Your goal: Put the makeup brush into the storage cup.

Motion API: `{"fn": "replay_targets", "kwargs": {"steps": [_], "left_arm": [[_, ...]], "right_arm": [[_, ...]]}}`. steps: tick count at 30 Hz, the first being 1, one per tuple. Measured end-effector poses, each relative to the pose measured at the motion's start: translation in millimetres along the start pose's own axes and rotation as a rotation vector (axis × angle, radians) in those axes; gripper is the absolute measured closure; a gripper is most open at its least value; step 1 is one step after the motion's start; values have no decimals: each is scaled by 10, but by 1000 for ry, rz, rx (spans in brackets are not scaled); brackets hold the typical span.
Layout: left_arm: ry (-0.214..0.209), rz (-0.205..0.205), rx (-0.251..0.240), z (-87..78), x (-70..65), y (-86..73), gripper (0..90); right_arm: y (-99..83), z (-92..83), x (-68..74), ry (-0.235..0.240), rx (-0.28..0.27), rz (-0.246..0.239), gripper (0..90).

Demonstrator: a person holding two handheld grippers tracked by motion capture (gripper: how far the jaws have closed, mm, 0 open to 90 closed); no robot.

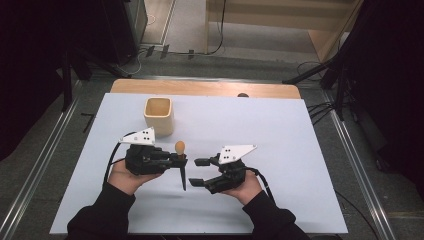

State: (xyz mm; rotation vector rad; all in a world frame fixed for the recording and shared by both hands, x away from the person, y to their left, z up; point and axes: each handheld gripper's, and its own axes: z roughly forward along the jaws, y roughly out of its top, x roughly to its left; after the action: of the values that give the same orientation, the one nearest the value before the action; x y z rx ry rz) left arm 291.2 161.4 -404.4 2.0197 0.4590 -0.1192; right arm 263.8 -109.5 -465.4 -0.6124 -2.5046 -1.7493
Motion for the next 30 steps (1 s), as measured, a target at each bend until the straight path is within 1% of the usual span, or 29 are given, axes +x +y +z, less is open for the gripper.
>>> {"fn": "replay_targets", "kwargs": {"steps": [2, 5, 7, 9, 12, 15, 19, 20, 23, 25, 30], "left_arm": [[3, 6, 3, -24, 3, -2, 793], [17, 18, 7, -62, 16, -3, 793], [26, 21, 7, -93, 32, -10, 792], [35, 18, 6, -129, 44, -18, 792], [43, 17, 1, -176, 69, -34, 792], [54, 18, 0, -221, 86, -44, 792], [71, 23, -6, -279, 101, -60, 792], [69, 20, -8, -291, 109, -63, 792], [83, 21, -8, -318, 118, -72, 792], [88, 19, -11, -339, 126, -76, 792], [98, 8, -22, -398, 148, -80, 792]], "right_arm": [[-4, -7, -6, 0, 3, -3, 319], [-13, -29, 2, -29, 20, -17, 304], [-17, -50, -4, -31, 24, -18, 289], [-21, -77, -11, -34, 24, -11, 277], [-30, -124, -23, -40, 26, -19, 270], [-34, -177, -45, -47, 15, -13, 254], [-46, -249, -64, -80, -1, -31, 241], [-47, -270, -69, -83, -1, -33, 238], [-57, -324, -80, -96, -15, -29, 227], [-66, -353, -85, -115, -25, -43, 218], [-90, -452, -93, -122, -52, -39, 218]]}}
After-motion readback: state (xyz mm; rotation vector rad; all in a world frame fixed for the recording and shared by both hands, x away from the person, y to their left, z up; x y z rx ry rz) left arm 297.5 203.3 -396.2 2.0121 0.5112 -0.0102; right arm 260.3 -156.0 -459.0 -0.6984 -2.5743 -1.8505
